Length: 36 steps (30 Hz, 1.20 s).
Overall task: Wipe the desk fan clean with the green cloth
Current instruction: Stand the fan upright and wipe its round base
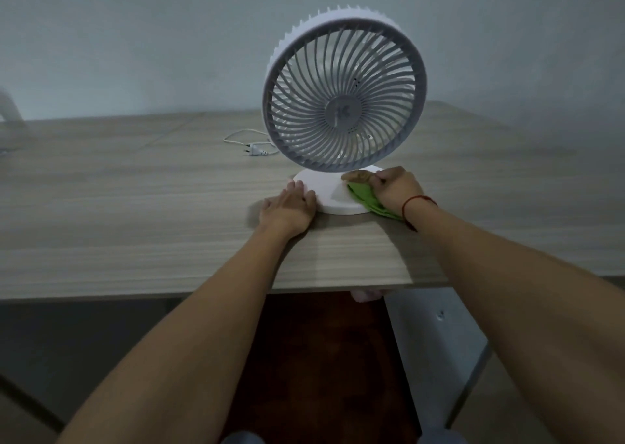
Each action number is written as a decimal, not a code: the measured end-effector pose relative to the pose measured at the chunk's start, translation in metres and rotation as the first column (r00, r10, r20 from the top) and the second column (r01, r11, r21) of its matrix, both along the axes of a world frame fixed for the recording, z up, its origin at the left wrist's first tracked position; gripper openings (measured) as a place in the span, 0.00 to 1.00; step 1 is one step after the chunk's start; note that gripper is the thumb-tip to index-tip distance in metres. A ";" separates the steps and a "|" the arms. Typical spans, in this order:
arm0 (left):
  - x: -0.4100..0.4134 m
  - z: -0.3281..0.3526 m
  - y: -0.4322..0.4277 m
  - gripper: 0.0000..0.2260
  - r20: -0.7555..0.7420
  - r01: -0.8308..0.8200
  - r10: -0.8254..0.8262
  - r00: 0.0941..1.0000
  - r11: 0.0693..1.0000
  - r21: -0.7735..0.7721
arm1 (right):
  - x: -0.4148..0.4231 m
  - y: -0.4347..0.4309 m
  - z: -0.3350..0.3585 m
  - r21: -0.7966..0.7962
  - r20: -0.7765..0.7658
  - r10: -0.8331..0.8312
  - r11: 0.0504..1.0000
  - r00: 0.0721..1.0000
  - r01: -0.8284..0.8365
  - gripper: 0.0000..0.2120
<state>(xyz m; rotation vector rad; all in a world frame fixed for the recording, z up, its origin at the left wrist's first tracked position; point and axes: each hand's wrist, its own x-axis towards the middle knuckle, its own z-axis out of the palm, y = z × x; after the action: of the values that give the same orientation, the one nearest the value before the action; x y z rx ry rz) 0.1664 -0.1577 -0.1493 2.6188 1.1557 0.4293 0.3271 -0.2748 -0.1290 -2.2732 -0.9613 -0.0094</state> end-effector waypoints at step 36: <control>-0.010 0.019 -0.055 0.25 0.316 -0.093 0.184 0.931 0.954 -0.284 | -0.060 -0.044 0.000 -0.009 -0.166 -0.204 0.979 0.965 0.206 0.31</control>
<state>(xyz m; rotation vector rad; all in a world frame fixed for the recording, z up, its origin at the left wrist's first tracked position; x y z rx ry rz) 0.1564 -0.2127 -0.1307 2.1372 1.1908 0.6739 0.2667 -0.3184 -0.1286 -2.3146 -0.6358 0.0855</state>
